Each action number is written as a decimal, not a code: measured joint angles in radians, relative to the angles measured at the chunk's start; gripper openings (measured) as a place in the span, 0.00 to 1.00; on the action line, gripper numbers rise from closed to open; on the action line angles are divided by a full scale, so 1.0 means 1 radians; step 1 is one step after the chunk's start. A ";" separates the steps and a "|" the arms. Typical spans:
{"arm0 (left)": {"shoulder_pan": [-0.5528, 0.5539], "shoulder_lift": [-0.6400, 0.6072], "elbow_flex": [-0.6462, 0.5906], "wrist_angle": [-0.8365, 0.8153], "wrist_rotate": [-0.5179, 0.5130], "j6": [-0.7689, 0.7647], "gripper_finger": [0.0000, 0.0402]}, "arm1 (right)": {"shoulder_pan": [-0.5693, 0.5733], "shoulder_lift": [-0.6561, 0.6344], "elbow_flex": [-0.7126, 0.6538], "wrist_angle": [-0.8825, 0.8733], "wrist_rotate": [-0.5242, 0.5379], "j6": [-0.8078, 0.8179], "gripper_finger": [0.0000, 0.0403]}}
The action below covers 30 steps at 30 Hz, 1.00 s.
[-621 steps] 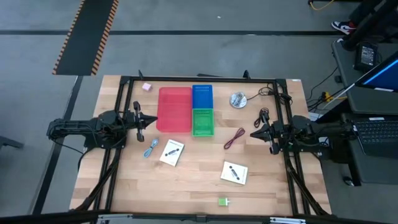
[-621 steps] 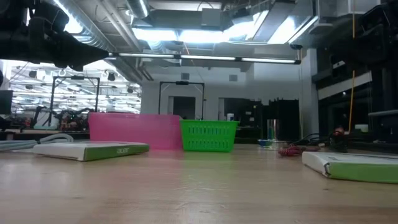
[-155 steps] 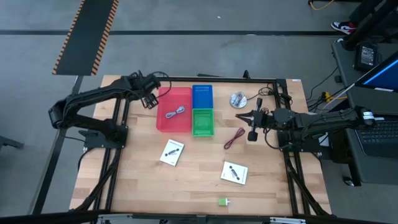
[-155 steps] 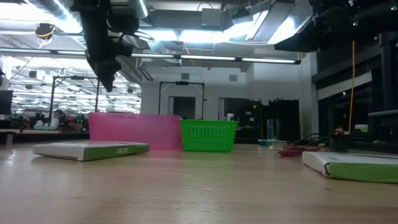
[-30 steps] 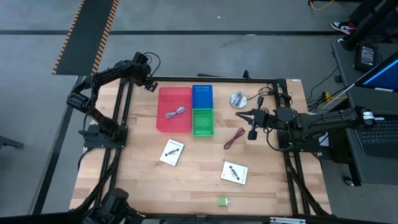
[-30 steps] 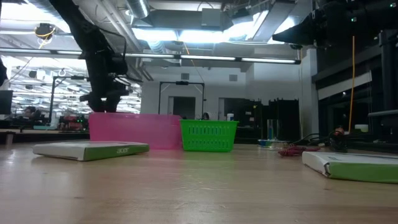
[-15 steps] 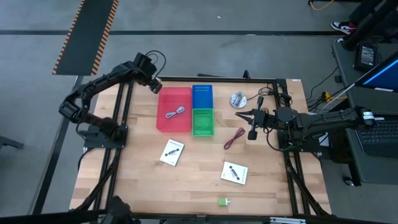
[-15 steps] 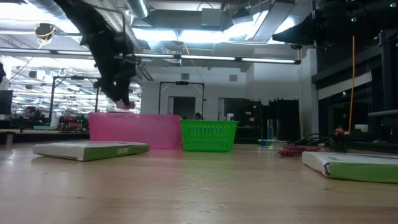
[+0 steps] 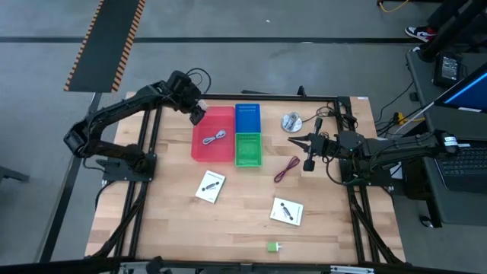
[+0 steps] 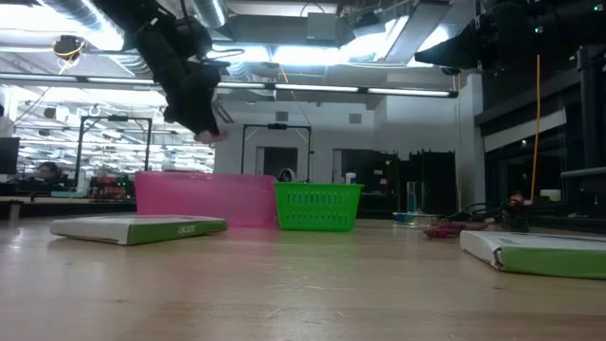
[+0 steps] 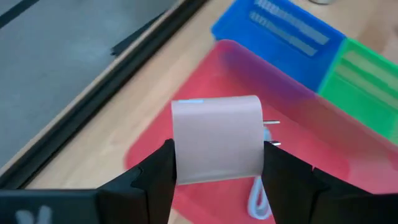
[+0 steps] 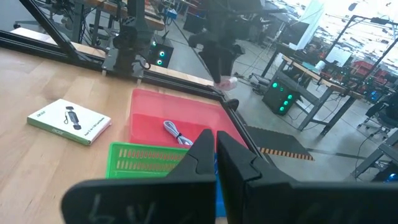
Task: Pick and place items into bin
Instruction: Put the pink charger adapter into the blue bin
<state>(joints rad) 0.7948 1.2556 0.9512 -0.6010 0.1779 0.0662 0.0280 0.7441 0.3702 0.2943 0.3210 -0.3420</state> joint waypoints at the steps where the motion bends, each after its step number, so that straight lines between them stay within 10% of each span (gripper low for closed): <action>1: -0.018 0.000 0.000 0.000 0.000 0.000 0.49 | 0.000 0.000 0.000 0.000 0.000 0.000 0.00; 30: -0.328 0.000 0.000 0.366 0.050 0.064 0.49 | 0.000 0.000 0.000 -0.008 0.000 0.001 0.00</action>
<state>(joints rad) 0.4671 1.2556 0.9516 -0.2347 0.2283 0.1303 0.0280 0.7441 0.3702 0.2859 0.3206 -0.3412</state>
